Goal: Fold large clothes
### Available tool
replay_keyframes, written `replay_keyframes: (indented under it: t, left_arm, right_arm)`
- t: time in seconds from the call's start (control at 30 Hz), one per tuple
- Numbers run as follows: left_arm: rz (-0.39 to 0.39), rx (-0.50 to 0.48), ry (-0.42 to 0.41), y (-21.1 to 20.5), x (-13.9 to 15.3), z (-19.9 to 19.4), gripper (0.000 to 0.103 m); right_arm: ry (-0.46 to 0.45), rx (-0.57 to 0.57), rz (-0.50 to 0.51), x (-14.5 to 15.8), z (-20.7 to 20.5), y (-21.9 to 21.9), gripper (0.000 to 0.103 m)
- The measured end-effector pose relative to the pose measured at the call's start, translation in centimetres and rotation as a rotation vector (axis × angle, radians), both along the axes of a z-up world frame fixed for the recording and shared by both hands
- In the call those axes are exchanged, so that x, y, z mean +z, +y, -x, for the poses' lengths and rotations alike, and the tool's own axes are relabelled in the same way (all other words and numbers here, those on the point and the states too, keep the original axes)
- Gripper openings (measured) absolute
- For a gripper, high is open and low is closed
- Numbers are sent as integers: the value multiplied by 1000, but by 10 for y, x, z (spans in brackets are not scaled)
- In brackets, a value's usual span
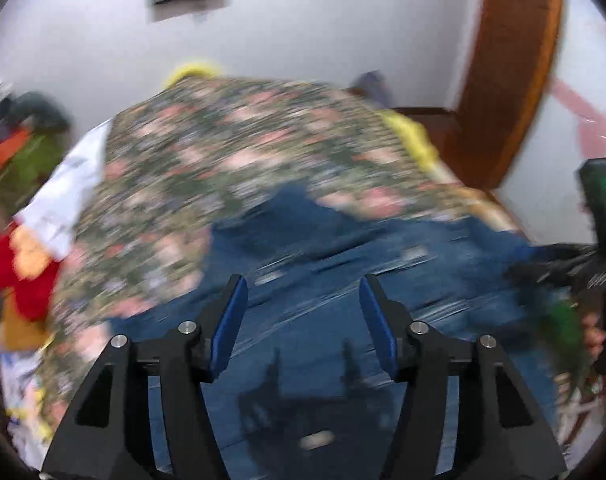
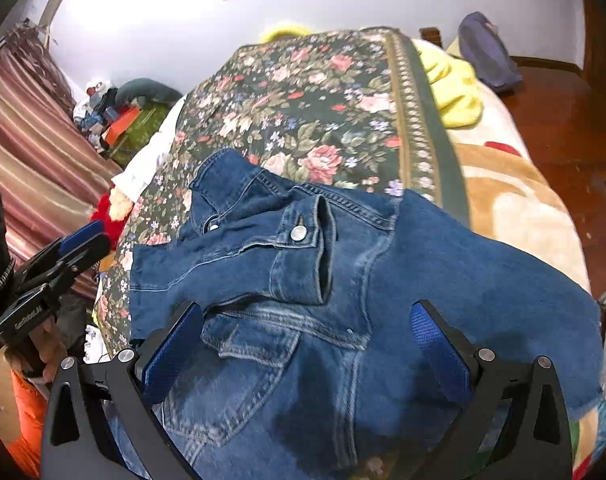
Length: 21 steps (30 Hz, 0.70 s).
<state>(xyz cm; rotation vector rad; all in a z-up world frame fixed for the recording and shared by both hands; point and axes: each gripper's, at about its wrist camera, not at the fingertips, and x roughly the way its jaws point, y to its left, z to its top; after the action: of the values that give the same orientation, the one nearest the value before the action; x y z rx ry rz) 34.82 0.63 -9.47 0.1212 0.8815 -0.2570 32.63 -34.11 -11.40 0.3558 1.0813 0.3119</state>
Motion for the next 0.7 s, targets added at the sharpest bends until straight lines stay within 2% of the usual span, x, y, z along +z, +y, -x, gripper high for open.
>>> replay_keyframes:
  t: [0.1,0.17,0.37,0.5,0.53,0.57,0.63,0.7]
  left_arm:
    - [-31,109,46,52,-19,2,59]
    - [-34,200,97,97,-40,9,59]
    - [-4,343,229,173,-102,33,59]
    - [59,382,291,193,-136,50,59]
    - [69,380,301,192,-141,51,59]
    - [78,371,319,191,-149,52,59]
    - [64,358,335,187,-159,52,59]
    - [18,347,318,179,-163,52,61]
  right_arm:
    - [45,23,-31,-14,-17,12,98]
    - [90,31,-47,-26,-27,18,88]
    - [208,44,-30,-64,-51,43,64]
    - [208,26,49,-75,-61,60,54]
    - [200,18,77,-75,-62,64,49]
    - [188,20,103,-74,-63,69,39]
    - [163,44,115,-66,-62,77,26]
    - [137,61,119,-54,-60,85,23]
